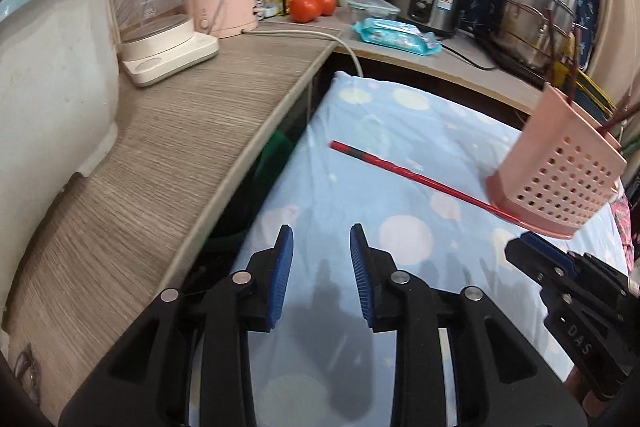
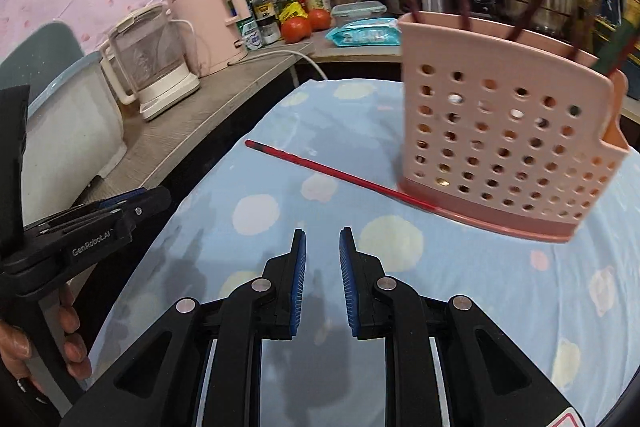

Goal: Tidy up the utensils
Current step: 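Withdraw both open tools from the basket toward the red chopstick on the cloth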

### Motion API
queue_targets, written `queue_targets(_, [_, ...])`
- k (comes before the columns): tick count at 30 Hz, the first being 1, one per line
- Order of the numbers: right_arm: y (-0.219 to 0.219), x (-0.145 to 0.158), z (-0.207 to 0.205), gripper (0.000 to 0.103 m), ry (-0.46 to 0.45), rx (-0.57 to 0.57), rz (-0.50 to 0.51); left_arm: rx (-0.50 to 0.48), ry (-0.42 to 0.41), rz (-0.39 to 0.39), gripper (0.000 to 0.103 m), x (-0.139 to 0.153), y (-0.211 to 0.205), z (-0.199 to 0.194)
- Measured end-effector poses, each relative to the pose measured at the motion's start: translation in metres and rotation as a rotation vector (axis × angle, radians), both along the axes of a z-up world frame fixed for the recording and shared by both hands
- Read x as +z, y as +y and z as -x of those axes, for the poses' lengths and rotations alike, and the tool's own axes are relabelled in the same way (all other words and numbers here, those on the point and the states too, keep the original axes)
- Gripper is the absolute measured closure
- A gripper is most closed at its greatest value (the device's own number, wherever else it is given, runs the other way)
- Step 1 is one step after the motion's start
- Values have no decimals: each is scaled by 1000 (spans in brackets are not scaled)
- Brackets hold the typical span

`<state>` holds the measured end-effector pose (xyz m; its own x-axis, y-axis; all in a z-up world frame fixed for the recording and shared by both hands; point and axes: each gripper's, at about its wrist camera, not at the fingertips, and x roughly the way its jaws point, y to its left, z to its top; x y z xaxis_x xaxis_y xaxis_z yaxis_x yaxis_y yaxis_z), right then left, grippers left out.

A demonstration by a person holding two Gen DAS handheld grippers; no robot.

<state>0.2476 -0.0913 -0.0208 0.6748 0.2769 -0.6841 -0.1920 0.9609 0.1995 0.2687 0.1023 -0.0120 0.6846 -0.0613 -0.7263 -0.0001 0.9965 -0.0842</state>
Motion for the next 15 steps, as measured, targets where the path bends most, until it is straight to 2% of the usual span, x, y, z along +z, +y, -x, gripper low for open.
queue_targets(5, [25, -4, -45, 85, 6, 25, 33, 22, 7, 21, 75, -7, 11, -19])
queue_targets(10, [33, -4, -90, 85, 8, -9, 63, 32, 3, 27, 75, -10, 17, -34])
queue_targets(15, [41, -16, -127, 85, 64, -19, 108, 31, 0, 34, 75, -11, 24, -36])
